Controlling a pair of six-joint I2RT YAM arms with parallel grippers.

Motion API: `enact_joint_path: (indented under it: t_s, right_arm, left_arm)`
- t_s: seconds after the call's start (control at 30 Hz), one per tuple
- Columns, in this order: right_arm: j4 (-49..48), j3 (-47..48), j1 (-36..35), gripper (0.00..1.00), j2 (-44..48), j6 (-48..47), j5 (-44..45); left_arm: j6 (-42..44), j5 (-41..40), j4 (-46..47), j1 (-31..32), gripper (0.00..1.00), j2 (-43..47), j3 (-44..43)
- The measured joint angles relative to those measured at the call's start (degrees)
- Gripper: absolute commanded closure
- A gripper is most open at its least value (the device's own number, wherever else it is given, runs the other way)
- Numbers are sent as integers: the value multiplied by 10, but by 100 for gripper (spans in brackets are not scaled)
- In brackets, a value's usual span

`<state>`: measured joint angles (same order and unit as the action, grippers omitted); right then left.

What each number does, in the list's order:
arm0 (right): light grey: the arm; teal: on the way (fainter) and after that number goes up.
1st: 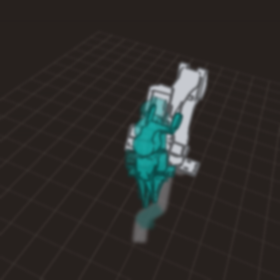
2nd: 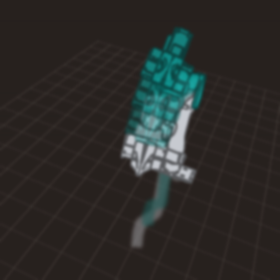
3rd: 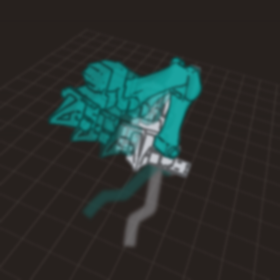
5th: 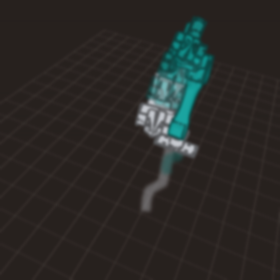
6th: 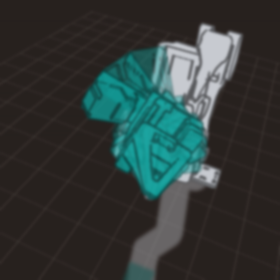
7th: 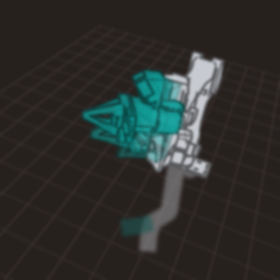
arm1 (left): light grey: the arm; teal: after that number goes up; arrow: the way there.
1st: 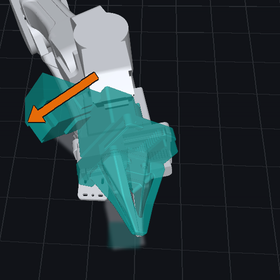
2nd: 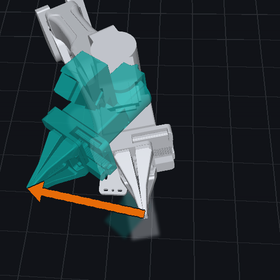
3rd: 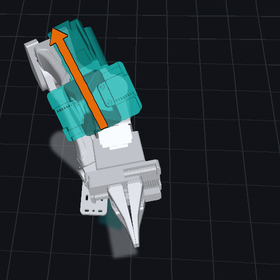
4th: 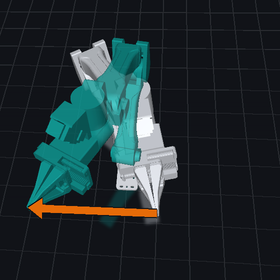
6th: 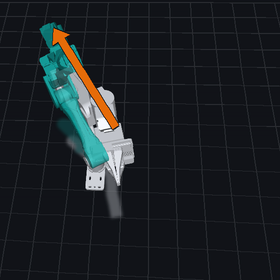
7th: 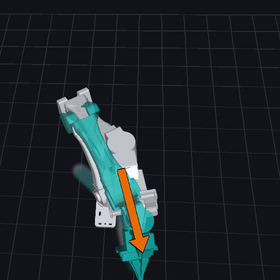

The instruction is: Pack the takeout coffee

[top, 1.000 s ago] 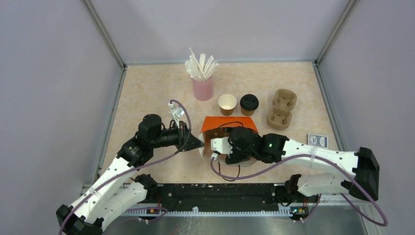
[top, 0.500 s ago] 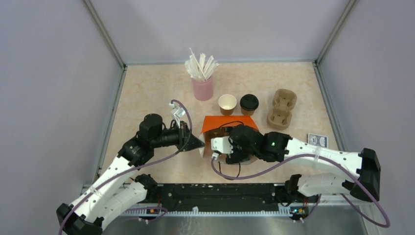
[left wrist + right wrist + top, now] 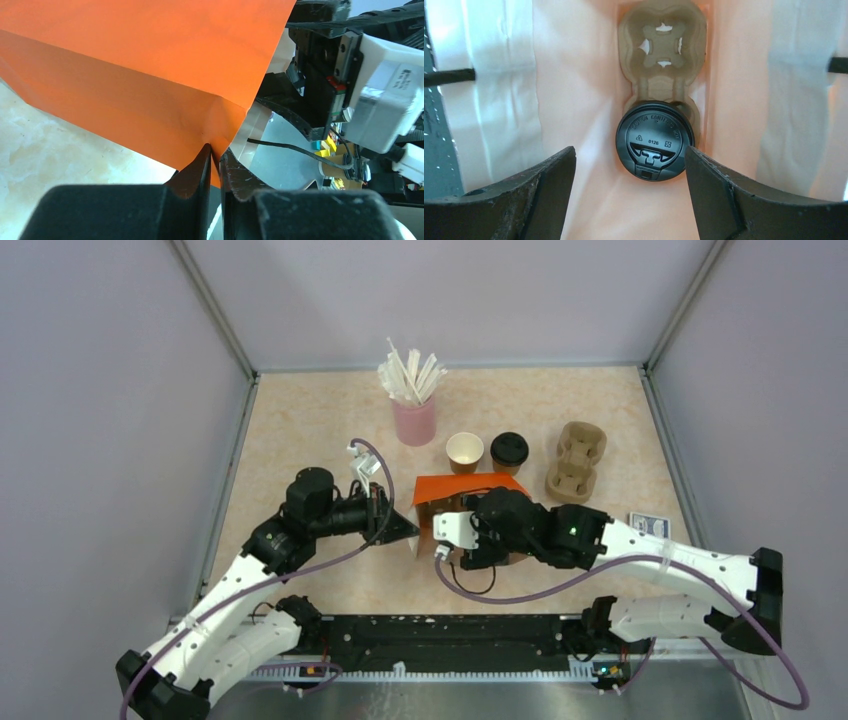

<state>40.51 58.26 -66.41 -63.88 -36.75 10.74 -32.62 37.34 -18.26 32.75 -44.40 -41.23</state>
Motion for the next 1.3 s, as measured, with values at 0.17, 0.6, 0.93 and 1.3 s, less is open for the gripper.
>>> enact_joint_path:
  t_s: [0.17,0.6,0.93,1.3]
  right_arm:
    - [0,7,-6,24,16,26,-12]
    - [7,82,-21,25,20,90,-33]
    - [13,120,-25,23,21,133,-45]
    - [0,145,-25,21,20,184,-20]
  left_arm:
    - [0,-3,-2,1,84,-3,-4]
    - [-12,-8,-4,2,85,-9,-18]
    - [-52,-17,-16,2,88,-7,-28]
    - [-89,-28,-59,3,90,-55,-122]
